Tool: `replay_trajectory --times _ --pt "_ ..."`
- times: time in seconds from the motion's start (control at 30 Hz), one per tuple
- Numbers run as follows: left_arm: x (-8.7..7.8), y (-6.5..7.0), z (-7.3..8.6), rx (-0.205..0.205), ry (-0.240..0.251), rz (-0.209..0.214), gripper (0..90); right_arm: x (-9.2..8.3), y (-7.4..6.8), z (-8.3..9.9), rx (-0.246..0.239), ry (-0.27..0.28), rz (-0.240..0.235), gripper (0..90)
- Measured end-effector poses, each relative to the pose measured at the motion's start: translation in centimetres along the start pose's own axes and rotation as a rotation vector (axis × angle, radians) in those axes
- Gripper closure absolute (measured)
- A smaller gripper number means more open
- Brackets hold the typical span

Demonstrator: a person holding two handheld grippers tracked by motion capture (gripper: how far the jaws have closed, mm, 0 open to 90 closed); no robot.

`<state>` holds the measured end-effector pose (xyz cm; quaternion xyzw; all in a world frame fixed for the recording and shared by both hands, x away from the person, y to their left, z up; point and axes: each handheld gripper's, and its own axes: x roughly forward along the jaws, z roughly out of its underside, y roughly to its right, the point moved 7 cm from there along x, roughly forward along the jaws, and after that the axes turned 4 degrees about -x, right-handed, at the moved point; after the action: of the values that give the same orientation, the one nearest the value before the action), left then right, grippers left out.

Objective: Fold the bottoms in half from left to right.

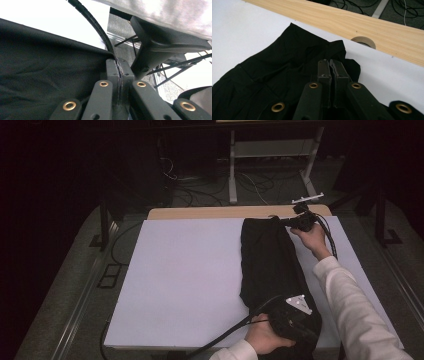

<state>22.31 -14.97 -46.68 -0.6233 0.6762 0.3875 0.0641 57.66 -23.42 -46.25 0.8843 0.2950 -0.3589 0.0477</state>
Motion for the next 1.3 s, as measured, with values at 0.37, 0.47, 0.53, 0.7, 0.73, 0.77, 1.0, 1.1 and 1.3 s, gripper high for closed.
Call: replay_trajectory --times 0.37,0.47,0.53,0.7,0.73,0.77,1.0,1.1,1.3 --pt "1.6 -0.4 -0.4 -0.039 -0.021 -0.012 88.5 0.3 0.4 0.8 0.010 -0.004 0.008 85.7" --pt "2.2 -0.5 -0.6 -0.039 -0.035 -0.022 88.5 0.2 0.5 0.8 0.008 0.004 0.010 85.6" --pt "2.5 -0.7 -0.7 -0.049 -0.039 -0.029 88.5 0.2 0.6 0.9 0.006 0.005 0.011 85.6" --pt "3.2 -1.0 -0.7 -0.070 -0.051 -0.034 88.2 0.2 0.8 1.2 0.013 0.004 0.013 85.6" --pt "3.4 -1.0 -0.7 -0.070 -0.065 -0.042 88.2 0.3 1.0 1.5 0.012 -0.002 0.017 85.3" --pt "3.5 -1.0 -0.7 -0.070 -0.067 -0.047 88.0 0.3 1.0 1.6 0.015 -0.004 0.018 85.3" --pt "3.8 -0.8 -0.8 -0.077 -0.058 -0.036 80.7 -0.4 1.4 2.0 0.062 -0.008 0.000 75.8" --pt "3.7 -0.6 -0.8 -0.067 -0.049 -0.041 75.4 -0.8 1.3 2.0 0.071 0.000 -0.007 69.7" --pt "2.9 -0.4 -1.1 -0.061 0.020 -0.050 51.7 -2.7 0.8 2.2 0.065 0.025 -0.043 43.8"
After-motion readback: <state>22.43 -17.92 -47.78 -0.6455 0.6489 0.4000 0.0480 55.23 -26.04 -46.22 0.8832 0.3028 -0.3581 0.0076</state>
